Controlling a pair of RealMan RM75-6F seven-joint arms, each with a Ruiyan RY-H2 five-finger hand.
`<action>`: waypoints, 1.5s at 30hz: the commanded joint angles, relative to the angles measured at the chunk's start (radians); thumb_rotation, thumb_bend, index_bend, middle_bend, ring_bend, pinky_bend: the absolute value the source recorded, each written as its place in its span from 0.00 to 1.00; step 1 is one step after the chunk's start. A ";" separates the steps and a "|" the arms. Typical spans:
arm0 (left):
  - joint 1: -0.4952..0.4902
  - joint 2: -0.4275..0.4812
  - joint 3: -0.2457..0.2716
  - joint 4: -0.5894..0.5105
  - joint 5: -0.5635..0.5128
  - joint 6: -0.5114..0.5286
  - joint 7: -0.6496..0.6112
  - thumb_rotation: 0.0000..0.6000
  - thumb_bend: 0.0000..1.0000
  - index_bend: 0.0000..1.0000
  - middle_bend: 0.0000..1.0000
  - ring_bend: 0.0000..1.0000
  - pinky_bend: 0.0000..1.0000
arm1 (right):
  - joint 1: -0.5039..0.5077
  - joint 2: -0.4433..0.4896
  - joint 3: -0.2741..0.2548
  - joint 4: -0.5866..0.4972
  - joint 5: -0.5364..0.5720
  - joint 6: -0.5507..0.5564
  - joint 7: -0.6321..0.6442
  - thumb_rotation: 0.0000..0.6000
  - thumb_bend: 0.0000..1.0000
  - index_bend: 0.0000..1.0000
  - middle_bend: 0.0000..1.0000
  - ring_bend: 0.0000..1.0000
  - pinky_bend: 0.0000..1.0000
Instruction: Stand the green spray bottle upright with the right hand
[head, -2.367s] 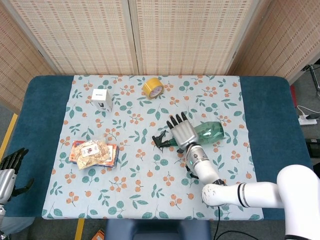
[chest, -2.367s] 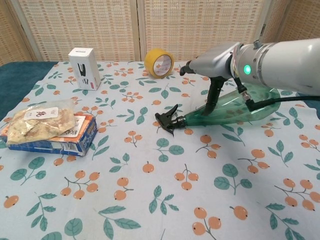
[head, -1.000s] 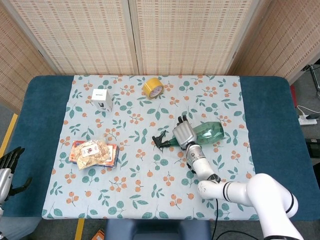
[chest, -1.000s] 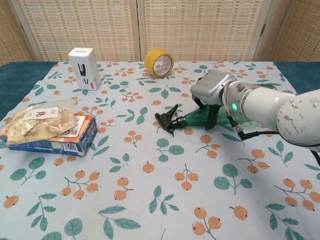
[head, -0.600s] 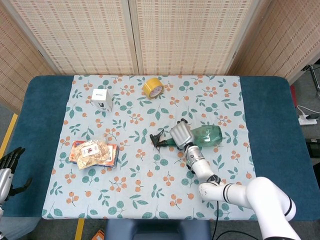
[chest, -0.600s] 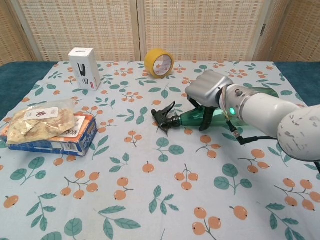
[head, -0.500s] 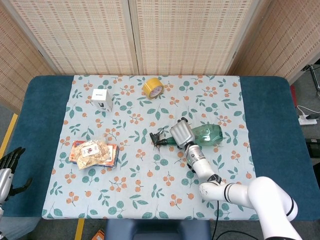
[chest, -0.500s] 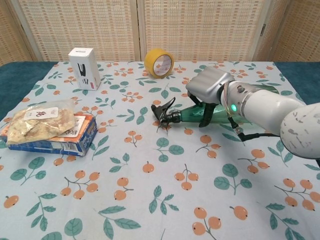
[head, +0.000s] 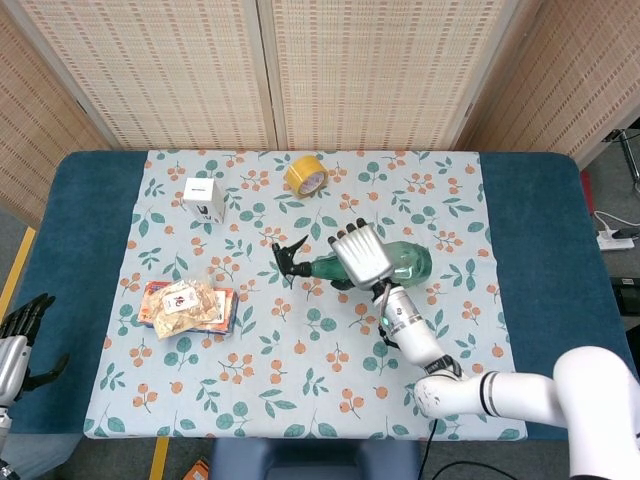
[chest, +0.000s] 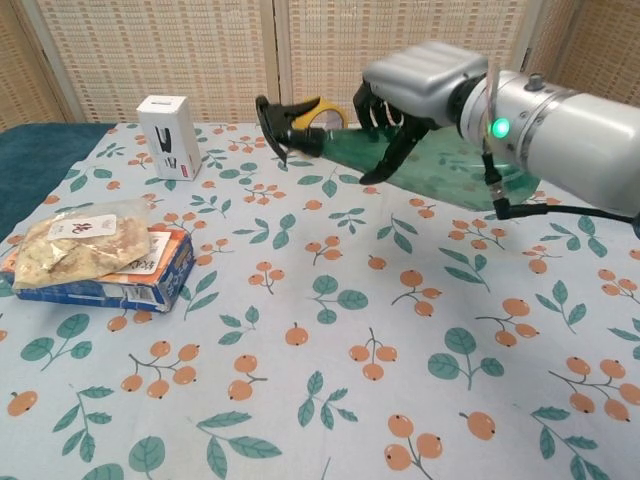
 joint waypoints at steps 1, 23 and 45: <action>0.000 -0.003 0.000 -0.007 0.009 0.012 0.014 1.00 0.30 0.00 0.00 0.00 0.06 | -0.181 0.048 0.062 -0.039 -0.348 0.319 0.529 1.00 0.06 0.81 0.59 0.41 0.36; -0.001 -0.052 -0.009 0.035 0.006 0.031 0.049 1.00 0.30 0.00 0.00 0.00 0.06 | -0.342 -0.431 0.084 0.799 -0.458 0.391 1.660 1.00 0.07 0.77 0.59 0.35 0.36; -0.009 -0.046 -0.012 0.034 0.002 0.015 0.002 1.00 0.30 0.00 0.00 0.00 0.06 | -0.316 -0.543 0.072 1.038 -0.483 0.278 1.701 1.00 0.10 0.77 0.59 0.35 0.36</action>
